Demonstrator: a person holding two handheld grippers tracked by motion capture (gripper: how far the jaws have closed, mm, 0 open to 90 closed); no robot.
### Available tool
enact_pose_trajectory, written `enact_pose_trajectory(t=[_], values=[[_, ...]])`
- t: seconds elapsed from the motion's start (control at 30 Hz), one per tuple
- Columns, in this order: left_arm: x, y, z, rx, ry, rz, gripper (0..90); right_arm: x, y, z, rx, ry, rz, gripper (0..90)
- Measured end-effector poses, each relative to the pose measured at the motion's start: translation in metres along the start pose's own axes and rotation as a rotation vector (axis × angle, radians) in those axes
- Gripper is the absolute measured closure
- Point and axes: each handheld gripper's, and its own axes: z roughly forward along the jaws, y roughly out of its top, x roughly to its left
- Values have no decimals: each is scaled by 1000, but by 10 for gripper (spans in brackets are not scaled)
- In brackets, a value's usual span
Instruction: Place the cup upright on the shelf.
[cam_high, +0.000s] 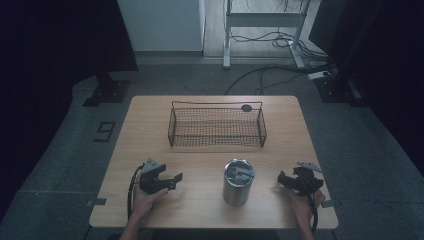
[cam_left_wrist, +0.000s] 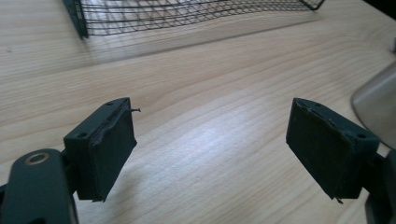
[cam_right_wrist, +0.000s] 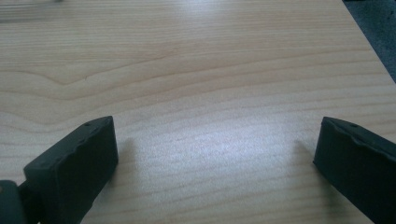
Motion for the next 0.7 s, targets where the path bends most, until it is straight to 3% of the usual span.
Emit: enact_pose_trajectory(t=[0.17,0.43,0.53,0.6,0.7], values=[[2,1,-2,-7,25,-15,155,0,0,0,2,1,-4,0],[4,4,-8,-51,46,-94,184,0,0,0,2,1,-3,0],[2,3,-7,-19,66,-88,206,-1,0,0,2,6,-6,0],[-3,2,-5,7,95,-39,197,-1,1,0,2,8,-9,0],[-4,2,-6,6,79,-41,198,-1,1,0,4,10,-12,0]])
